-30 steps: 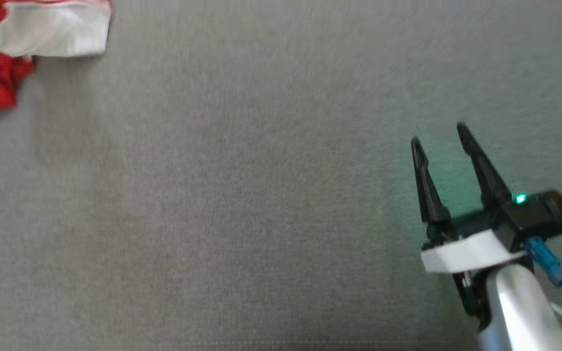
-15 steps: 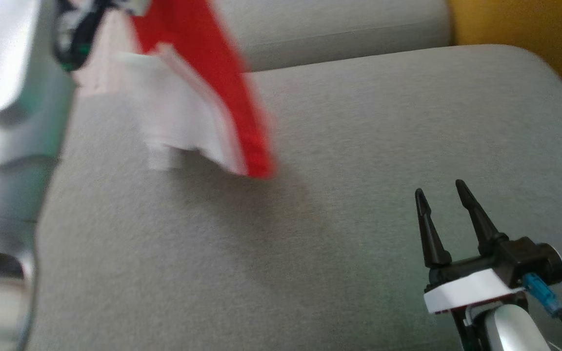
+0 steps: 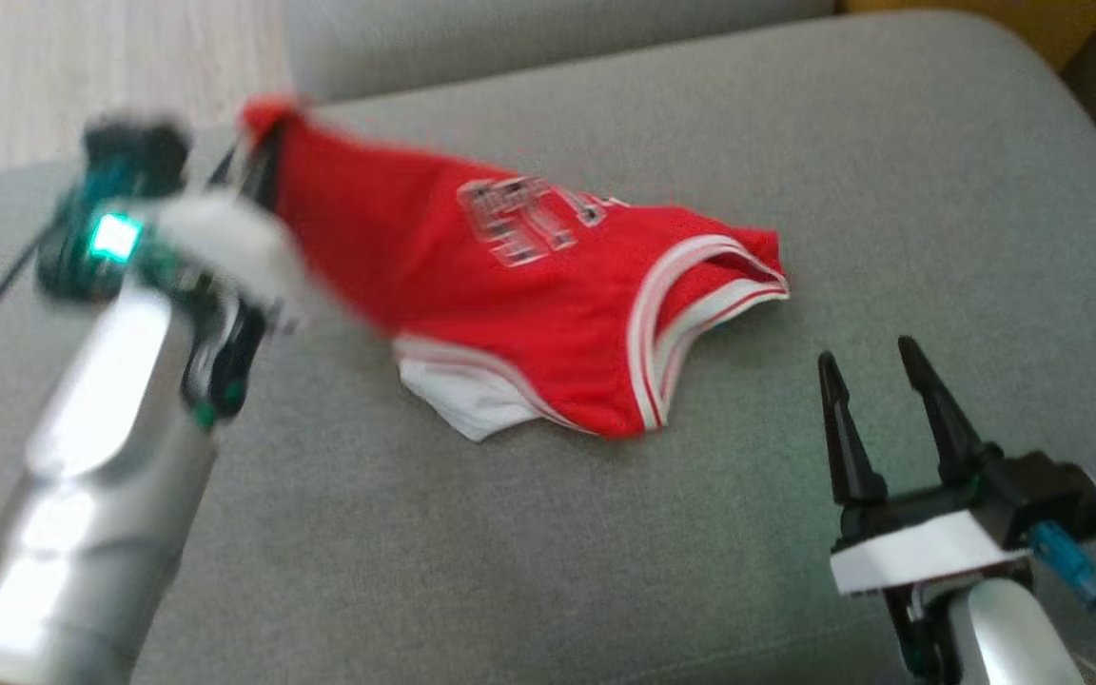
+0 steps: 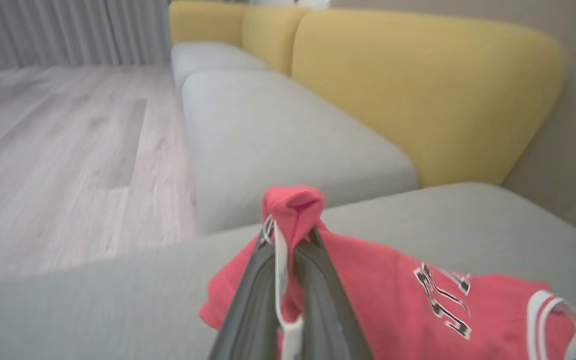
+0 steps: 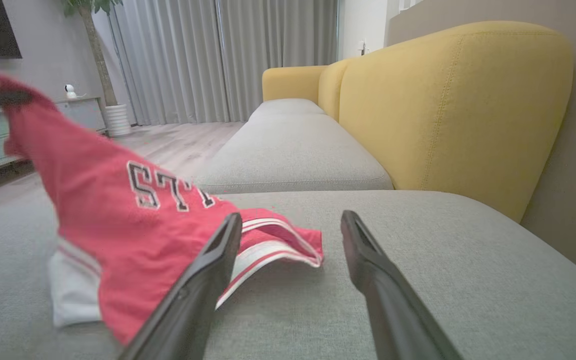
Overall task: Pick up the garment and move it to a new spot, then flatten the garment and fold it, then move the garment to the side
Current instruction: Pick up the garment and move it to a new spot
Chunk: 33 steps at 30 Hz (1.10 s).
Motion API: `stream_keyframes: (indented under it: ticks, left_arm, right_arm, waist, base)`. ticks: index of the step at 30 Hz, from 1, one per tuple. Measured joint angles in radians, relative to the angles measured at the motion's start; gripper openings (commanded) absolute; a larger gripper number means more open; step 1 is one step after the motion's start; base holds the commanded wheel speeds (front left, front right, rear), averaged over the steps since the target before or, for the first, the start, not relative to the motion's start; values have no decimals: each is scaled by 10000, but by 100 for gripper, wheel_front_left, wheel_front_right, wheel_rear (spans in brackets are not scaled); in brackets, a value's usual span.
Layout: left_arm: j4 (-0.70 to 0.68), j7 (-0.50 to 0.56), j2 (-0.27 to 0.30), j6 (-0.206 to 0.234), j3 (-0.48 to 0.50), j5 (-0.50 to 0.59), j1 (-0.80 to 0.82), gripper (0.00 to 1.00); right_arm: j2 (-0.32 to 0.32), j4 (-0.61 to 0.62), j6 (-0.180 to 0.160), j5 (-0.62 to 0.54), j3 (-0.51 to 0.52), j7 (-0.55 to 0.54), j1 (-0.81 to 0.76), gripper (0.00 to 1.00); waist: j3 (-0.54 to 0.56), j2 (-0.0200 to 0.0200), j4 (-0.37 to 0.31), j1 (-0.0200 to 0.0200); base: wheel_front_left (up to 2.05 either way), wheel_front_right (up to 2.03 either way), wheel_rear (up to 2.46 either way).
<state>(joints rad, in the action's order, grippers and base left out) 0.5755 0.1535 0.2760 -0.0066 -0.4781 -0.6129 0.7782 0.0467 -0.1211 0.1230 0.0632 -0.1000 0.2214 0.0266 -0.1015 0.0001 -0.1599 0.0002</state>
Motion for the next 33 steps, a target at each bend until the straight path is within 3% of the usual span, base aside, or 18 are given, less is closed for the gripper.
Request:
stream_keyframes:
  ticks: [4, 6, 7, 8, 9, 16, 25, 33]
  left_arm:
    - [988, -1020, 207, 67, 397, -159, -851, 3]
    - [1348, -1425, 192, 17, 516, -297, -1048, 46]
    - [1501, -1622, 180, -71, 502, -291, -1112, 92]
    - [1655, -1802, 151, -165, 481, -291, -1137, 92]
    - [1781, -1965, 115, -219, 472, -290, -1137, 100]
    - [2374, -3248, -125, -435, 454, -268, -1253, 100]
    - [2019, -3939, -211, -203, 510, -121, -2737, 100]
    - [17, -4015, -272, 523, 543, 67, -5298, 100]
  right_arm:
    - [0, 13, 0, -10, 8, 88, 411, 100]
    - [-2, 13, 2, -21, 19, 90, 538, 100]
    - [-2, 6, 0, -23, 44, 92, 554, 100]
    - [-2, -4, 0, -35, 69, 94, 558, 100]
    - [-2, -23, 0, -35, 94, 125, 558, 100]
    - [-2, -268, 0, -134, 111, 188, 577, 100]
    - [-4, -571, 0, -205, 188, 194, 155, 100]
    - [-10, -575, 0, -291, 454, 188, -841, 100]
  waist:
    - [-574, 0, -75, 0]
    - [-817, 0, -96, 1]
    - [-922, 0, -93, 1]
    - [-1007, -1, -72, 1]
    - [-1059, -1, -27, 2]
    - [-838, 0, 408, -2]
    - [347, 0, 947, -3]
    - [1458, 0, 1596, -5]
  base:
    - [0, 0, 0]
    - [0, 0, 0]
    - [0, 0, 0]
    - [0, 0, 0]
    - [0, 0, 0]
    - [0, 0, 0]
    - [0, 0, 0]
    - [0, 0, 0]
